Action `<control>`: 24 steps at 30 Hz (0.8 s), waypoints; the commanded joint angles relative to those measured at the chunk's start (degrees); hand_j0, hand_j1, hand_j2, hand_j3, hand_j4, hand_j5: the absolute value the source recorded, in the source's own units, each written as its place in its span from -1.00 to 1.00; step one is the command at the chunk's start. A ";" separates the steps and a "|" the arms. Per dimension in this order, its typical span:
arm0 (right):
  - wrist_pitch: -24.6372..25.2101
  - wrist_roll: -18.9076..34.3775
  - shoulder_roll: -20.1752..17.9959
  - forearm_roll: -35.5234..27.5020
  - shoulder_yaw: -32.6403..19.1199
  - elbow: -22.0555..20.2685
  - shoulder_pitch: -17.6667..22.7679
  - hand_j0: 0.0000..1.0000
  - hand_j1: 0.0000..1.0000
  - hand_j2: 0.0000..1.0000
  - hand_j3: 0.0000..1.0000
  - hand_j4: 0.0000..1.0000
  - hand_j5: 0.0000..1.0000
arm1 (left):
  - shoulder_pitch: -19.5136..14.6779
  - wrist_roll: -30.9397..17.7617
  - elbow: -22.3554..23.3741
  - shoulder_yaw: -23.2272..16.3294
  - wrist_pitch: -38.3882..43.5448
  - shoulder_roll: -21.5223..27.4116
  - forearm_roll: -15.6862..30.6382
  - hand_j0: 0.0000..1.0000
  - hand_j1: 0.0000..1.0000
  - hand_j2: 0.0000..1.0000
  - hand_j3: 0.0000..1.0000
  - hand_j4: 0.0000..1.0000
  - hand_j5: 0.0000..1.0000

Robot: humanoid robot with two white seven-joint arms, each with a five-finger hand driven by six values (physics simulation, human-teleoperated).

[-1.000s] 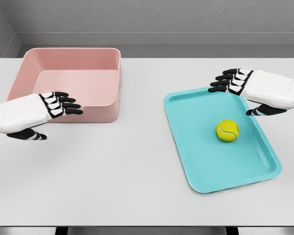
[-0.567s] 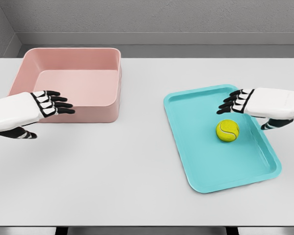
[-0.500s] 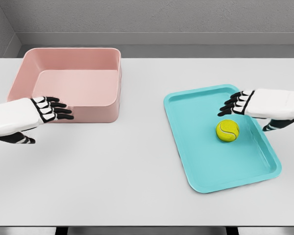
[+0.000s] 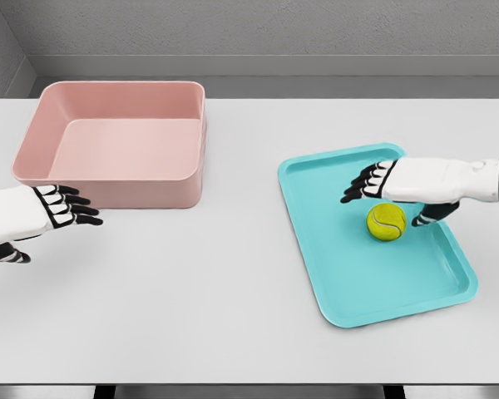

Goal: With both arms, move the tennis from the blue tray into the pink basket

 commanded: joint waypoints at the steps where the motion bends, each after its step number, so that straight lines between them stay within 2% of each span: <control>1: 0.14 0.00 1.25 0.51 1.48 2.80 0.00 0.97 0.97 0.97 0.97 0.97 0.97 | 0.00 0.01 0.00 0.05 0.07 0.26 0.30 1.00 1.00 1.00 1.00 1.00 1.00; 11: 0.14 0.00 1.86 0.86 3.15 5.79 0.00 0.97 0.97 0.97 0.97 0.97 0.97 | 0.09 0.01 0.00 -0.04 0.07 0.26 0.30 1.00 1.00 1.00 1.00 1.00 1.00; 17: 0.14 0.00 2.21 0.95 4.03 5.97 0.00 0.97 0.97 0.97 0.97 0.97 0.97 | 2.55 -0.08 0.00 0.05 0.07 -0.27 -1.81 1.00 1.00 1.00 1.00 1.00 1.00; 24: 0.14 0.00 3.01 1.39 4.82 7.64 0.09 0.97 0.97 0.97 0.97 0.97 0.97 | 2.64 -0.08 0.35 0.05 0.07 -0.01 -1.81 1.00 1.00 1.00 1.00 1.00 1.00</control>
